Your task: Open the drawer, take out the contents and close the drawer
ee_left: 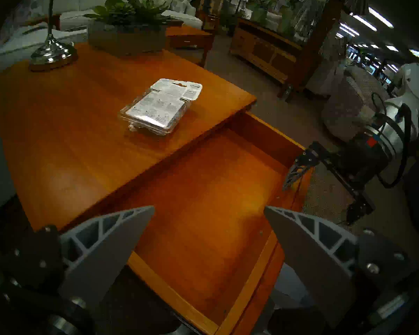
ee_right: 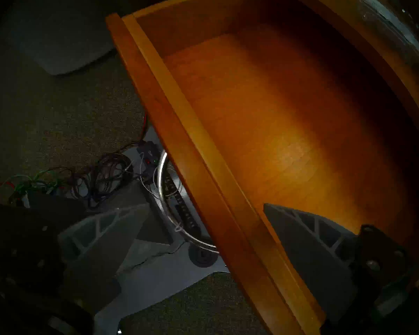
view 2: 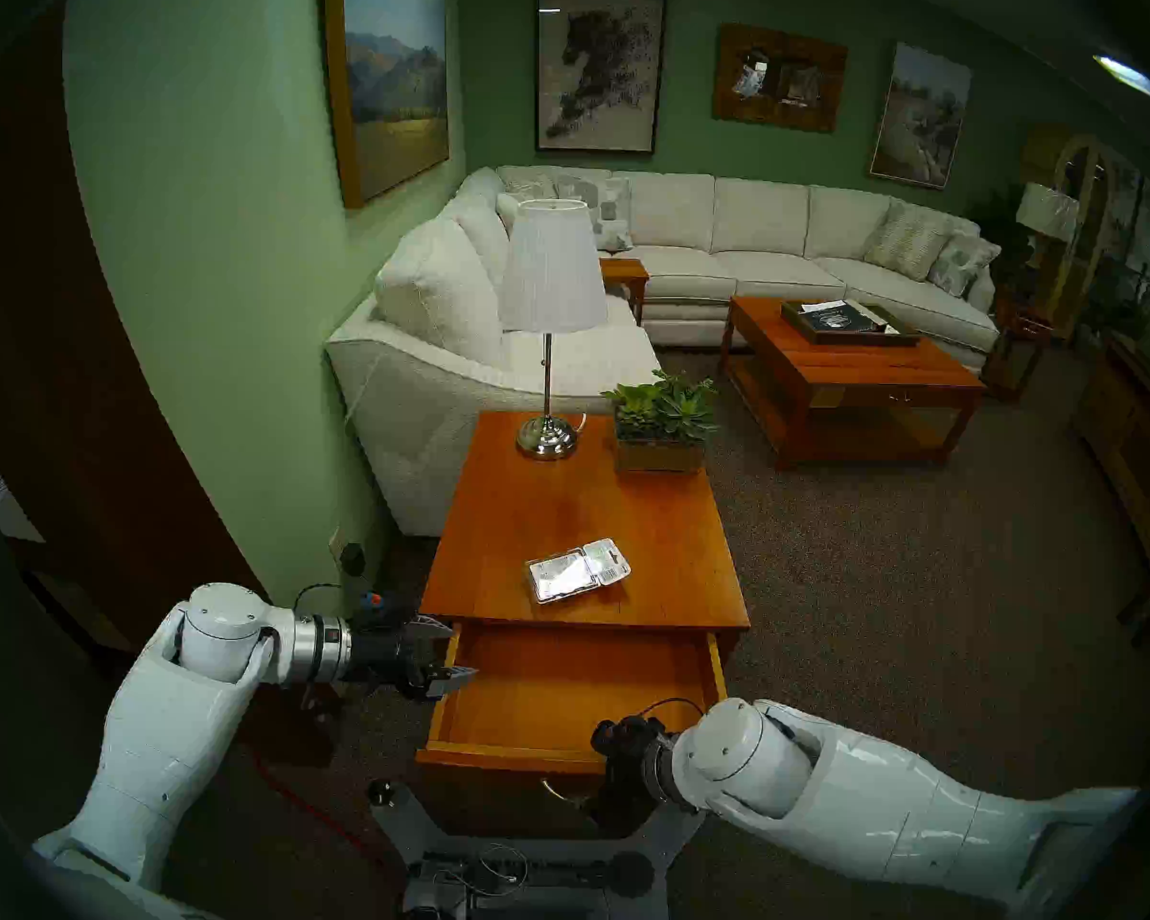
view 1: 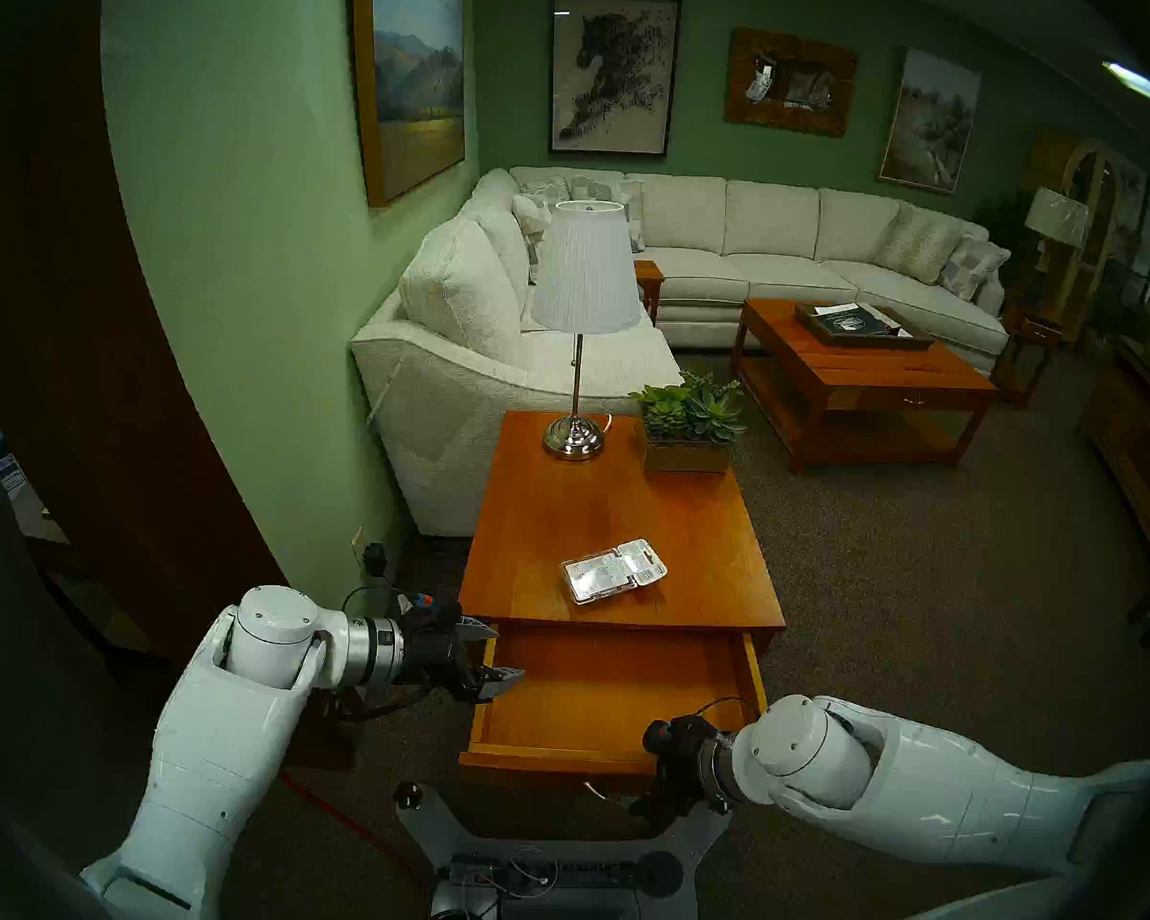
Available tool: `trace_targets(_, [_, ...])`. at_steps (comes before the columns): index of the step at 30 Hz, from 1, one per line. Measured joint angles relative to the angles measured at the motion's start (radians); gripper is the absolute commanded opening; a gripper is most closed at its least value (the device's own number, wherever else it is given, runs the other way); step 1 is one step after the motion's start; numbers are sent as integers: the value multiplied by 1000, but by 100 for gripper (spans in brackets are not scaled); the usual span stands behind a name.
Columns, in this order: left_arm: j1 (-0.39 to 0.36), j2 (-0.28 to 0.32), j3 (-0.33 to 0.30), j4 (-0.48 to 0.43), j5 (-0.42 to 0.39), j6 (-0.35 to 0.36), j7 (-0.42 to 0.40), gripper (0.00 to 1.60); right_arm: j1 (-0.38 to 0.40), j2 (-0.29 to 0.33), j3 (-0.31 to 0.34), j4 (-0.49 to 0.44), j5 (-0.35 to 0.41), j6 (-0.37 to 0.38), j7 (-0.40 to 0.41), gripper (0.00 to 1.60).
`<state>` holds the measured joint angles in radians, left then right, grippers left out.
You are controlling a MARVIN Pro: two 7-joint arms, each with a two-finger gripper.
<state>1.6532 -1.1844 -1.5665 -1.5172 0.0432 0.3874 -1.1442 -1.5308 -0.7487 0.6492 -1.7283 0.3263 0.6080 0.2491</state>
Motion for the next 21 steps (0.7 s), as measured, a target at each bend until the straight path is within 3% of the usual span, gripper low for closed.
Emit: trace_targets(21, [0,-1,-1,0,1,0,-1,160,64,-50,-10,23,-76,78,-42,160])
